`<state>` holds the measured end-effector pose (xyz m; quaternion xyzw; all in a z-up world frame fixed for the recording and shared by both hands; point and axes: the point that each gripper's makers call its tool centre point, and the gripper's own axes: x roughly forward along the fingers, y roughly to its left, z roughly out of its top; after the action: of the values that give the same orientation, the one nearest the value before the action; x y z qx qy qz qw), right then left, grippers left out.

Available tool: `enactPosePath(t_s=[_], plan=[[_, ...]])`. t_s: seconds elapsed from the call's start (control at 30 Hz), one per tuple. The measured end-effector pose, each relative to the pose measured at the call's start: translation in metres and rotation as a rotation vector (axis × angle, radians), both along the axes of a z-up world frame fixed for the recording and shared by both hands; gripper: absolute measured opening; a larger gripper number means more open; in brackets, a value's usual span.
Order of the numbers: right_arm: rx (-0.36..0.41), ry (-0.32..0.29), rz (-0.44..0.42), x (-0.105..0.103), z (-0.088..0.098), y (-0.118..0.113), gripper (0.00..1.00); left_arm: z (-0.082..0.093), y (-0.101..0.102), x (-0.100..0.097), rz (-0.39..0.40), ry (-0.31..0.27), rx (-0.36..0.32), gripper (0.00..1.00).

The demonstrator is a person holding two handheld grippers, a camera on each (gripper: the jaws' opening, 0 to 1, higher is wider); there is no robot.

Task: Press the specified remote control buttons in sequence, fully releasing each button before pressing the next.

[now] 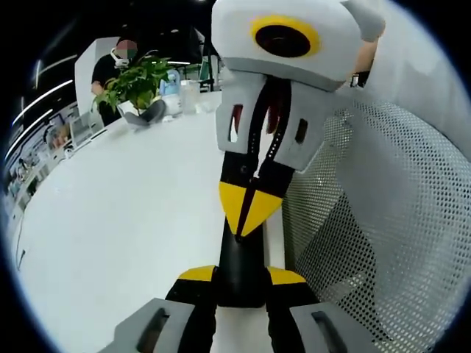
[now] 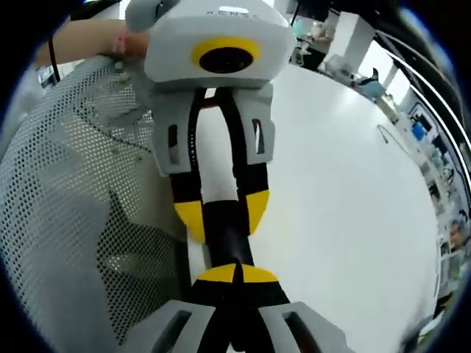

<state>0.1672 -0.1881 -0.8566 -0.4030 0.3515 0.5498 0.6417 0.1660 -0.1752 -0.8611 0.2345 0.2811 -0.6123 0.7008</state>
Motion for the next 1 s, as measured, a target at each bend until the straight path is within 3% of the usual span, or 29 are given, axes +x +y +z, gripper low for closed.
enactPosePath(t_s=[0.13,0.27,0.53,0.8,1.0], plan=[[-0.017,-0.06,0.013,0.0021,-0.0001,0.0016,0.0,-0.0003,0.0016,0.002,0.011,-0.002,0.006,0.24],[0.037,-0.046,-0.052,0.0049,0.0009,0.0005,0.0,-0.0006,0.0016,0.0032,0.017,0.0,0.002,0.24],[0.047,-0.036,-0.055,0.0054,0.0013,0.0005,0.0,-0.0004,0.0007,0.0035,0.033,-0.009,0.0,0.24],[0.092,-0.096,-0.037,0.0042,0.0021,0.0005,0.0,0.0005,0.0016,0.0045,0.058,-0.009,-0.011,0.25],[0.077,-0.117,-0.049,0.0051,0.0022,0.0014,0.0,0.0006,0.0017,0.0048,0.054,-0.009,-0.012,0.25]])
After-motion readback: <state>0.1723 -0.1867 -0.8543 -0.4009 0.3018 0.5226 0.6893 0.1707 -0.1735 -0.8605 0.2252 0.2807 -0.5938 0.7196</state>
